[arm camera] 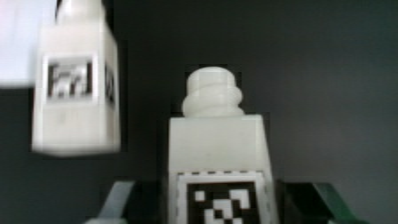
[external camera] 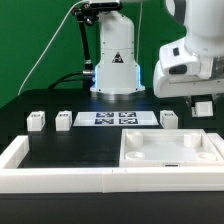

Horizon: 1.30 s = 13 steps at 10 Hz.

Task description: Assemble square table

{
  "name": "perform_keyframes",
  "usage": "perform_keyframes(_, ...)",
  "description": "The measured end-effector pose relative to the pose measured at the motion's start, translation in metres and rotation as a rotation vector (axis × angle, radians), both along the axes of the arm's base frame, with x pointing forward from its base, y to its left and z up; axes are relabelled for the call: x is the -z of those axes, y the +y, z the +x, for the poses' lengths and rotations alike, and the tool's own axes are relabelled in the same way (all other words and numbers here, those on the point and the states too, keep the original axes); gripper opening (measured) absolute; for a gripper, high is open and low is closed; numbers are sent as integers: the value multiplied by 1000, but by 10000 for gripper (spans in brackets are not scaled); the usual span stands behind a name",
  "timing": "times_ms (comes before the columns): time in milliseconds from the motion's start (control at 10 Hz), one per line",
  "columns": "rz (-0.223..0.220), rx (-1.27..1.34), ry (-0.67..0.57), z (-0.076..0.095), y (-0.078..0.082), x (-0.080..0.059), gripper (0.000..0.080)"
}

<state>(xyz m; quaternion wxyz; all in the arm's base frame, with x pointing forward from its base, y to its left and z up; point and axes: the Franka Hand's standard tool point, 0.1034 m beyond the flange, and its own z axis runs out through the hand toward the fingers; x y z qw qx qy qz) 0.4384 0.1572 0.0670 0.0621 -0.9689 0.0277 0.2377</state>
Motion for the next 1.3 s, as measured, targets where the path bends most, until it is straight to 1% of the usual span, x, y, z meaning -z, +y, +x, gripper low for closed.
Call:
perform_keyframes(300, 0, 27, -170, 26, -4, -26, 288)
perform_keyframes(400, -8, 41, -225, 26, -2, -31, 288)
perform_keyframes(700, -7, 46, -431, 33, -3, -27, 288)
perform_keyframes(800, -8, 49, -531, 38, -10, -24, 288)
perform_keyframes(900, -8, 52, -586, 42, -14, -25, 288)
perform_keyframes(1100, -2, 66, -713, 59, -14, -35, 288)
perform_keyframes(1200, 1, 75, -739, 61, -9, -40, 288)
perform_keyframes(1300, 14, 89, -825, 64, 2, -48, 288)
